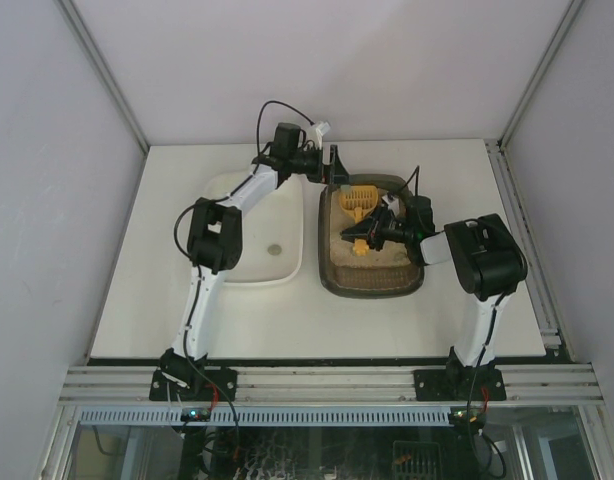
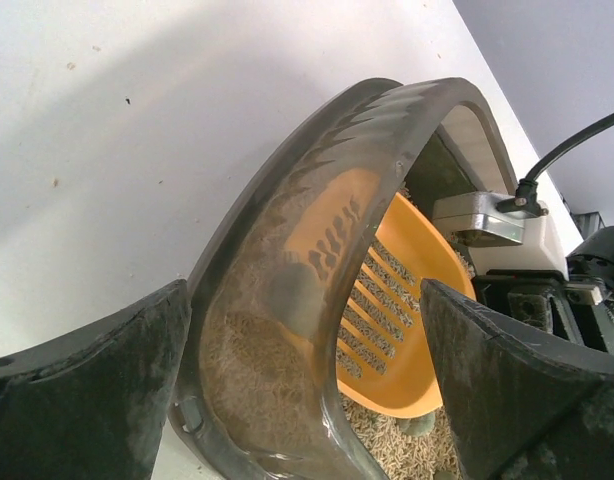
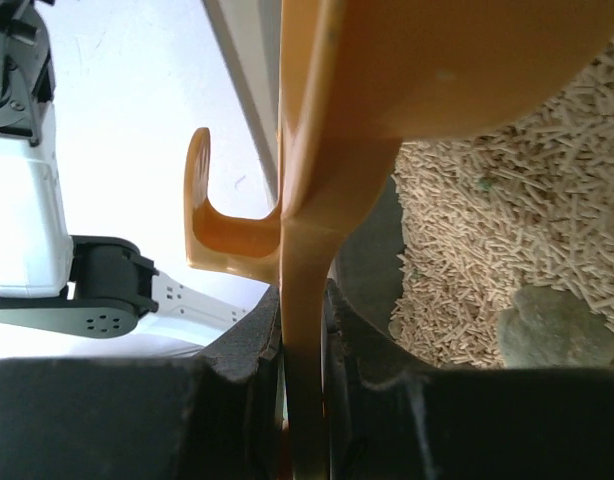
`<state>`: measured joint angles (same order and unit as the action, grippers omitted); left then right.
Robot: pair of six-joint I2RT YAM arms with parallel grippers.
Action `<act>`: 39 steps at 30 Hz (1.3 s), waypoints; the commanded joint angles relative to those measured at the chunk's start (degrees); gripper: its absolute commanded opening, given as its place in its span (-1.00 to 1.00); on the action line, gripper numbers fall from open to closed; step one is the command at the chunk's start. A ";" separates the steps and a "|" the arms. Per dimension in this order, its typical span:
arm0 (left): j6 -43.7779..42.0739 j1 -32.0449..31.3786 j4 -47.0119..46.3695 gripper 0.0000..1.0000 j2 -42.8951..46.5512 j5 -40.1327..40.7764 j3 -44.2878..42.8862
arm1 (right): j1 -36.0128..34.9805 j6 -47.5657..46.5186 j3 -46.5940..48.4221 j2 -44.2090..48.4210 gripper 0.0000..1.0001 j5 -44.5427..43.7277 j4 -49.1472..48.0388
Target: Clean the litter box
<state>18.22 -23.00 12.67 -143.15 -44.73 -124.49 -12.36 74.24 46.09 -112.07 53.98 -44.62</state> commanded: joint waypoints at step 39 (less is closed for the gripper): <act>1.88 -0.13 9.98 0.99 17.60 5.00 3.58 | -0.65 -6.13 -16.74 14.78 -1.00 1.63 -17.05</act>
<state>21.85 -23.03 17.45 -134.85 -40.58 -123.33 -12.84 68.12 31.53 -99.31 53.80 -48.86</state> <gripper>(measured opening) 0.996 0.146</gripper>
